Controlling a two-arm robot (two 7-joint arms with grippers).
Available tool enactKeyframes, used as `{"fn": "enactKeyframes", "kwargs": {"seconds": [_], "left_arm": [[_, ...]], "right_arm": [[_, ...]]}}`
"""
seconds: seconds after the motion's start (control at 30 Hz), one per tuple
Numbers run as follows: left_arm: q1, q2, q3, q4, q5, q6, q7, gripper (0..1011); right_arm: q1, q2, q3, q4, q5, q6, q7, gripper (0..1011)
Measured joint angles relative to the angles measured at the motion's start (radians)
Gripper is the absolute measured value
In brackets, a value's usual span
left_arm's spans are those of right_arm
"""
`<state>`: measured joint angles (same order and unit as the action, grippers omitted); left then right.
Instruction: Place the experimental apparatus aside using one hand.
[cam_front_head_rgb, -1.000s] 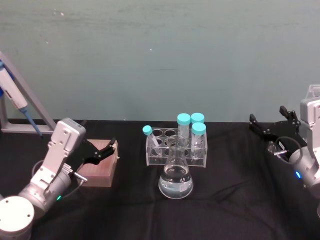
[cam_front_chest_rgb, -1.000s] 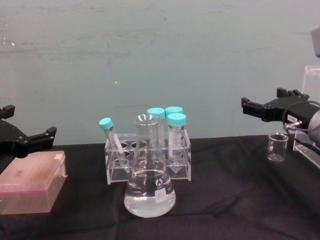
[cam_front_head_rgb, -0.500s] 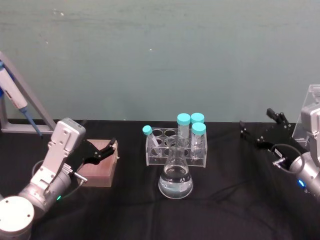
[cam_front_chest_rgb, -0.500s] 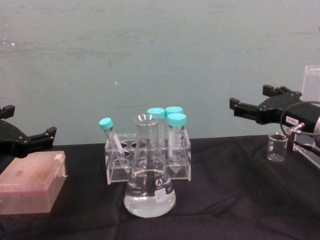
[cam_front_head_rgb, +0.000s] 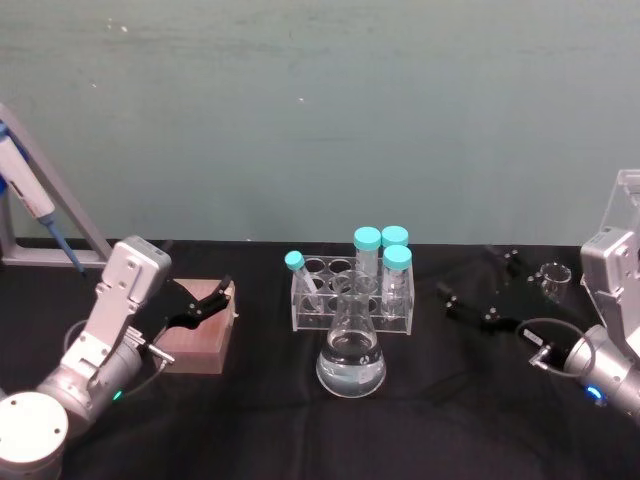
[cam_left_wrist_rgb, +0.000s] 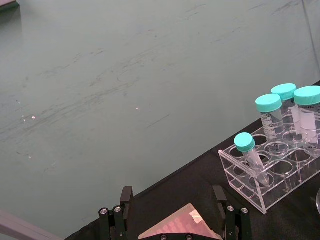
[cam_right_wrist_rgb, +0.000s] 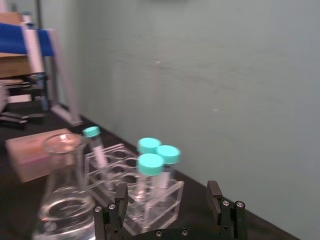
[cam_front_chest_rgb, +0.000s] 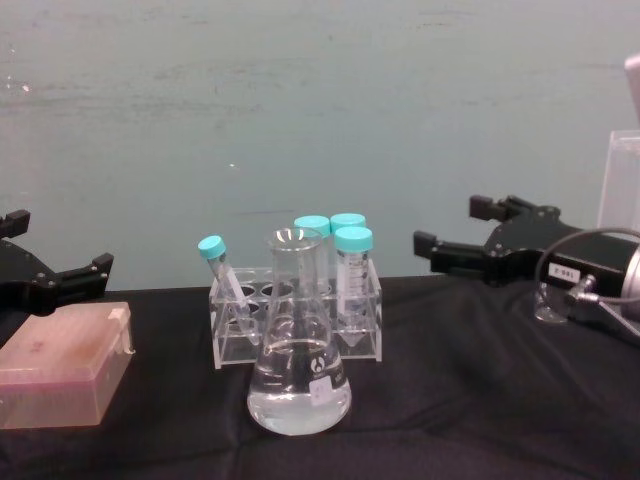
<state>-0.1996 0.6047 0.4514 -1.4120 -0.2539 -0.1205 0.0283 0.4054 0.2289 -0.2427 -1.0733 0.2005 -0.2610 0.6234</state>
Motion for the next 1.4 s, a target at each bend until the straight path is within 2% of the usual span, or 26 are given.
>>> {"fn": "enactKeyframes", "kwargs": {"seconds": [0.13, 0.33, 0.77, 1.4], "left_arm": [[0.0, 0.0, 0.0, 0.0, 0.0, 0.0, 0.0, 1000], [0.0, 0.0, 0.0, 0.0, 0.0, 0.0, 0.0, 1000], [0.0, 0.0, 0.0, 0.0, 0.0, 0.0, 0.0, 1000], [0.0, 0.0, 0.0, 0.0, 0.0, 0.0, 0.0, 1000]], "right_arm": [[0.012, 0.012, -0.03, 0.011, 0.024, 0.01, 0.064, 1003], [0.033, 0.019, -0.065, 0.041, 0.048, 0.026, 0.124, 1003], [0.081, 0.028, -0.134, 0.103, 0.082, 0.026, 0.225, 1003], [0.116, 0.033, -0.188, 0.127, 0.131, 0.004, 0.281, 1003]]}}
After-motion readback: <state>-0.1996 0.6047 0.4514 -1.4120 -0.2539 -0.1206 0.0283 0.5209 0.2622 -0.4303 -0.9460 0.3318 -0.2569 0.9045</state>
